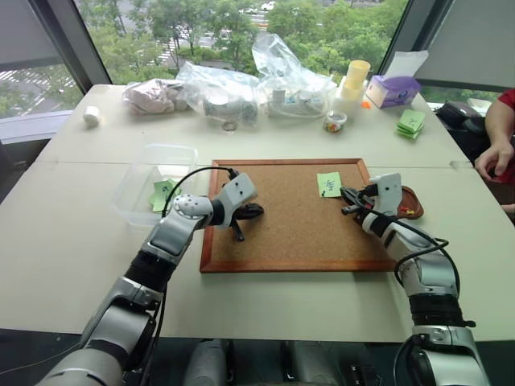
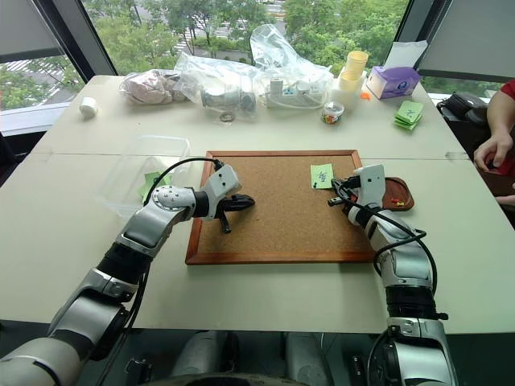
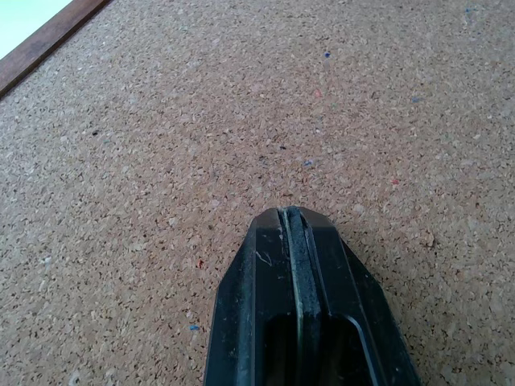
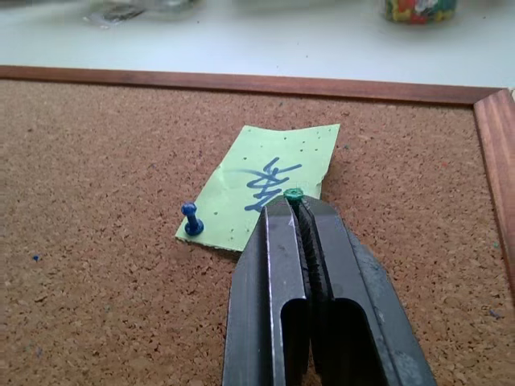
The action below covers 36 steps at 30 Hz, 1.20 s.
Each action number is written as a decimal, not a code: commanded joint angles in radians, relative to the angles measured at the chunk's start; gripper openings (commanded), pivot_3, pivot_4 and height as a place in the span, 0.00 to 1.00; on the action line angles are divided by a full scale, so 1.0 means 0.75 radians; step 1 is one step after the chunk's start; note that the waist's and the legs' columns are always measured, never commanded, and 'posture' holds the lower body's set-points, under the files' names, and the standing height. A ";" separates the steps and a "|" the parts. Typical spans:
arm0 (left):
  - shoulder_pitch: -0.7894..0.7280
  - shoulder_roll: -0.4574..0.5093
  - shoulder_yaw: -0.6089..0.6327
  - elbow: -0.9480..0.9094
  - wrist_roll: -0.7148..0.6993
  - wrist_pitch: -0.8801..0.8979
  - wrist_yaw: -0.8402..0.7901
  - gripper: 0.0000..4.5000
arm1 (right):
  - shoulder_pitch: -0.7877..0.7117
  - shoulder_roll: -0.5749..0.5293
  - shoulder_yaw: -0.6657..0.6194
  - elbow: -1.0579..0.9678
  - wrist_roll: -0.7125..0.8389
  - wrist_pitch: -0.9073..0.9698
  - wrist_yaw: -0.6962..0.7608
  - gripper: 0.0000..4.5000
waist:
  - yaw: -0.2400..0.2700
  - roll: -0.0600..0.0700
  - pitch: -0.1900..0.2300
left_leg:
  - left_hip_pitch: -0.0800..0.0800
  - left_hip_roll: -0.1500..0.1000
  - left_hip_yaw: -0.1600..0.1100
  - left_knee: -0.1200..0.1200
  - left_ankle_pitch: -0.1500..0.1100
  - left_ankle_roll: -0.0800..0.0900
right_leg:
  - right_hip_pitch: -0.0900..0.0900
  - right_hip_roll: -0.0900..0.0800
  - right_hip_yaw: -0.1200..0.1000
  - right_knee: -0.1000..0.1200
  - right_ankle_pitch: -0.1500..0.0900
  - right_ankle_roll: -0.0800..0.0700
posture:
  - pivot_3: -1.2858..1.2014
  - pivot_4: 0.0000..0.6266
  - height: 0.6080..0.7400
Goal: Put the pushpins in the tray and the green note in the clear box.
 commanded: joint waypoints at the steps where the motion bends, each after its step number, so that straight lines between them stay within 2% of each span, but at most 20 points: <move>1: 0.043 0.026 -0.067 0.058 0.051 0.051 -0.022 0.00 | -0.017 0.008 -0.072 -0.078 0.032 -0.062 -0.035 0.00 | 0.000 0.000 0.000 | 0.000 0.000 0.000 0.000 0.000 0.000 | 0.000 0.000 0.000 0.000 0.000 0.000 | 0.52 0.24 0.99; 7: 0.043 0.032 -0.072 0.058 0.050 0.046 -0.027 0.00 | -0.009 0.000 -0.145 -0.083 0.061 -0.046 -0.094 0.00 | -0.001 0.000 0.000 | 0.001 0.000 0.000 0.000 0.000 0.000 | 0.000 0.000 0.000 0.000 0.000 0.000 | 0.52 0.24 0.99; 11: 0.045 0.035 -0.065 0.046 0.044 0.049 -0.027 0.00 | 0.034 -0.082 -0.234 -0.057 0.004 -0.029 -0.197 0.00 | 0.000 0.000 0.000 | 0.000 0.000 0.000 0.000 0.000 0.000 | 0.000 0.000 0.000 0.000 0.000 0.000 | 0.52 0.24 0.99; 15: 0.048 0.032 -0.071 0.045 0.042 0.043 -0.031 0.00 | 0.069 -0.129 -0.250 -0.007 -0.009 -0.003 -0.210 0.00 | -0.004 0.000 0.000 | 0.001 0.001 0.001 -0.001 0.000 0.000 | 0.000 0.000 0.000 0.000 0.000 0.000 | 0.52 0.24 0.99; 19: 0.035 0.024 -0.074 0.062 0.044 0.036 -0.033 0.00 | 0.071 -0.149 -0.235 0.048 -0.028 0.016 -0.203 0.00 | -0.007 0.000 0.000 | 0.014 0.001 0.003 -0.005 -0.001 0.002 | 0.011 0.001 0.002 -0.001 0.000 0.000 | 0.52 0.24 0.99; 22: 0.028 0.021 -0.072 0.073 0.047 0.028 -0.036 0.00 | 0.062 -0.147 -0.235 0.083 -0.032 0.009 -0.203 0.19 | -0.006 0.000 0.000 | 0.019 0.000 0.003 -0.007 -0.002 0.003 | 0.016 0.000 0.002 -0.004 -0.001 0.000 | 0.52 0.24 0.99; 29: 0.032 0.029 -0.066 0.072 0.049 0.027 -0.038 0.00 | 0.048 -0.145 -0.257 0.111 -0.036 -0.019 -0.223 0.98 | -0.005 0.000 0.000 | 0.019 0.000 0.002 -0.007 -0.002 0.003 | 0.017 0.000 0.002 -0.004 -0.001 0.000 | 0.52 0.24 0.99; 34: 0.033 0.027 -0.065 0.072 0.048 0.029 -0.036 0.00 | 0.035 -0.132 -0.287 0.067 -0.003 -0.084 -0.217 0.99 | -0.005 0.000 0.000 | 0.019 0.000 0.002 -0.007 -0.002 0.003 | 0.017 0.000 0.002 -0.004 -0.001 0.000 | 0.52 0.24 0.99; 36: 0.033 0.029 -0.064 0.073 0.047 0.027 -0.039 0.00 | 0.016 -0.118 -0.250 -0.056 0.050 -0.068 -0.158 0.99 | -0.006 0.000 0.000 | 0.019 0.000 0.002 -0.007 -0.002 0.003 | 0.017 0.000 0.002 -0.004 -0.001 0.000 | 0.52 0.24 0.99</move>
